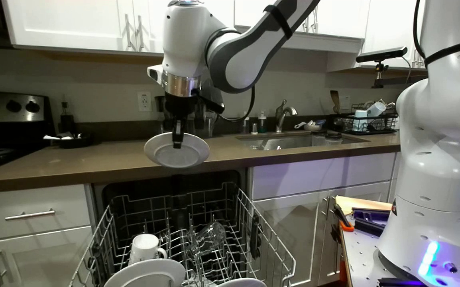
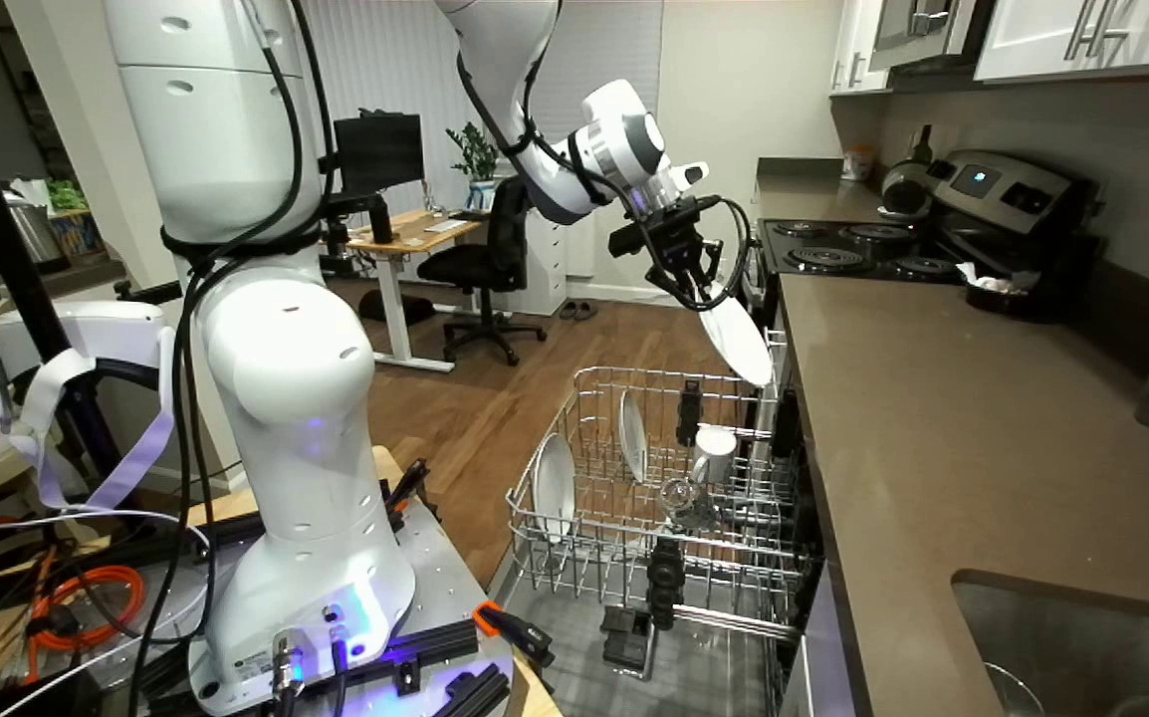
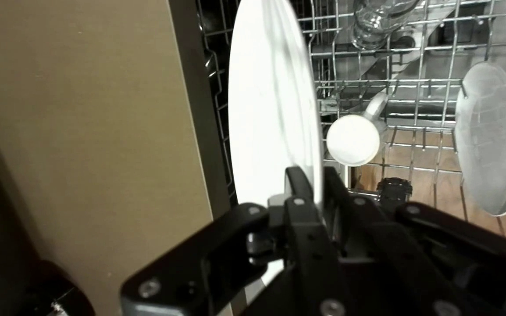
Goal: Remove the right plate from the dishwasher and put it on the countertop
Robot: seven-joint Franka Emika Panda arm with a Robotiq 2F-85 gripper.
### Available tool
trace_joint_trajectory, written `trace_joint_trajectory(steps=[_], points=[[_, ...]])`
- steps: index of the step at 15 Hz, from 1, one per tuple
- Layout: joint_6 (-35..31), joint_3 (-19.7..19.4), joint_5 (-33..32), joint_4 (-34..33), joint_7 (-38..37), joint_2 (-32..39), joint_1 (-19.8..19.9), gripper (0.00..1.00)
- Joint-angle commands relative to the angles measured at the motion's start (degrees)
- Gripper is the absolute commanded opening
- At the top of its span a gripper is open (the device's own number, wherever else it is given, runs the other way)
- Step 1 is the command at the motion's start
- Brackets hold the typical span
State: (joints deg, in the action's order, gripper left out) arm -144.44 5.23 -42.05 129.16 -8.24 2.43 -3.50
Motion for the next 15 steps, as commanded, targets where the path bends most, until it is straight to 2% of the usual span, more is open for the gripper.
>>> trace_joint_trajectory(steps=[1, 6, 15], points=[[1.7, -0.9, -6.7, -3.2, -6.1, 1.2, -0.8, 0.08], [2.8, -1.9, -13.1, -6.1, -12.3, 4.5, -0.9, 0.08], [7.3, -5.5, -25.0, -15.6, -24.9, 16.0, -2.2, 0.08]])
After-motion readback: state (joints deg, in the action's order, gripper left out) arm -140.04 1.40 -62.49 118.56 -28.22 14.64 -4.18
